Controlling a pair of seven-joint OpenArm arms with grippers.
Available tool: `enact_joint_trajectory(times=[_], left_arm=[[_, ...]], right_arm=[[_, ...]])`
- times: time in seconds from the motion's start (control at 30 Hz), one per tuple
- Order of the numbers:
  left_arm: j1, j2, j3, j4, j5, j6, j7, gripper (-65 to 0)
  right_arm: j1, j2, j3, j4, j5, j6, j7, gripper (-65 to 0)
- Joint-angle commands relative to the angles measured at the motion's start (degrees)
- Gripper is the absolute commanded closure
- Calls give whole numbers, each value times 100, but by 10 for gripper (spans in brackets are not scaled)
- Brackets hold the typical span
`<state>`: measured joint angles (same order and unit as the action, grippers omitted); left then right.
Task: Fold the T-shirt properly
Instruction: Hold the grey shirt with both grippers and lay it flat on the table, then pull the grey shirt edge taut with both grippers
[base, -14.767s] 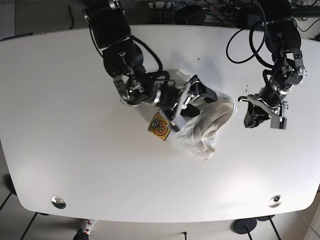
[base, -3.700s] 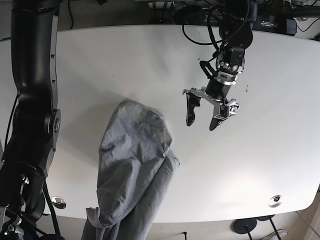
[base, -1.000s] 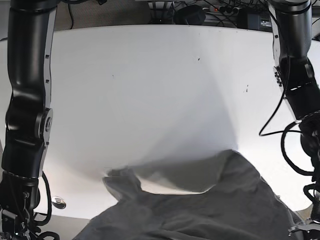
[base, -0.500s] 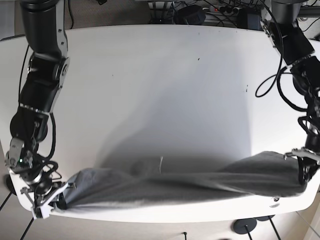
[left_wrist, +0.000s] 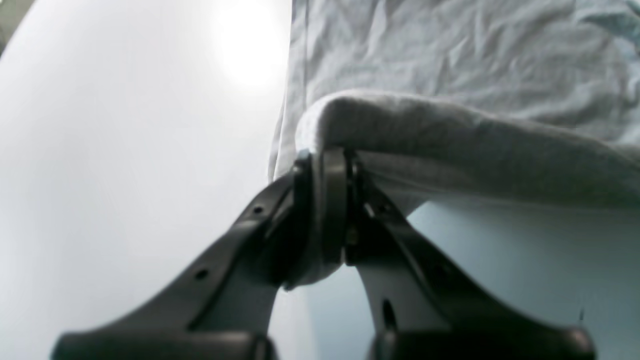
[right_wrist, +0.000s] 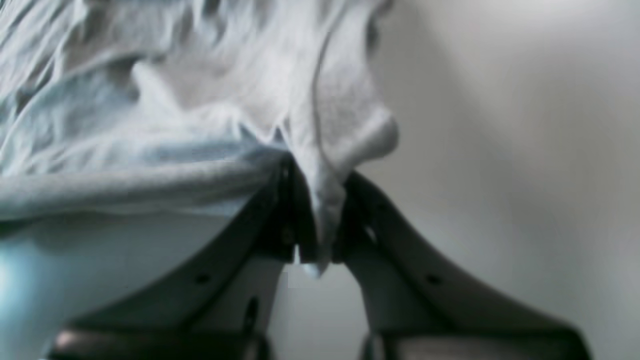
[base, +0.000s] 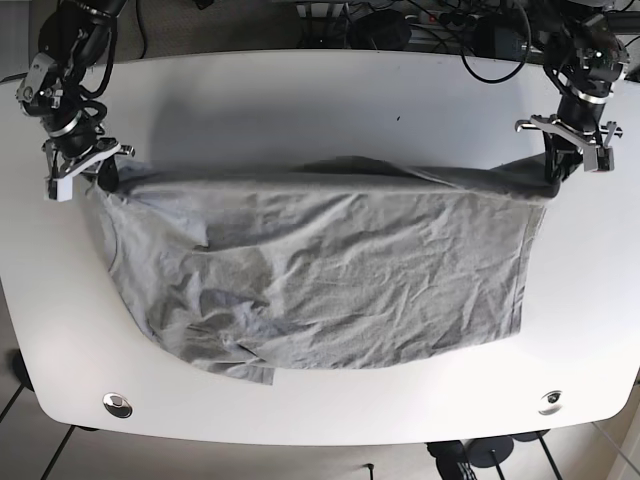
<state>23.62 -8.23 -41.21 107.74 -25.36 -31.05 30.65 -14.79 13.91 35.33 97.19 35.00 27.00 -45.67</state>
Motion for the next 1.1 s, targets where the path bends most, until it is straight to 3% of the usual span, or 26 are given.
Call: enact_joint_trajectory(times=[0.03, 0.43, 0.67, 0.8, 1.1], left_arm=[[315, 10, -182, 122, -79, -170, -151, 0], [896, 19, -1263, 87, -70, -838, -125, 0], [852, 54, -1220, 87, -88, -856, -142, 0], [764, 168, -1220, 96, -79, -847, -125, 0], [702, 10, -1202, 114, -79, -847, -125, 0]], right_arm=[[-346, 99, 32, 141, 328, 29, 141, -21], [-1014, 90, 40, 141, 478, 38, 176, -21], [-970, 90, -4, 527, 724, 38, 158, -21], [-943, -24, -320, 571, 715, 319, 158, -21], [-3, -51, -540, 519, 697, 302, -79, -33]])
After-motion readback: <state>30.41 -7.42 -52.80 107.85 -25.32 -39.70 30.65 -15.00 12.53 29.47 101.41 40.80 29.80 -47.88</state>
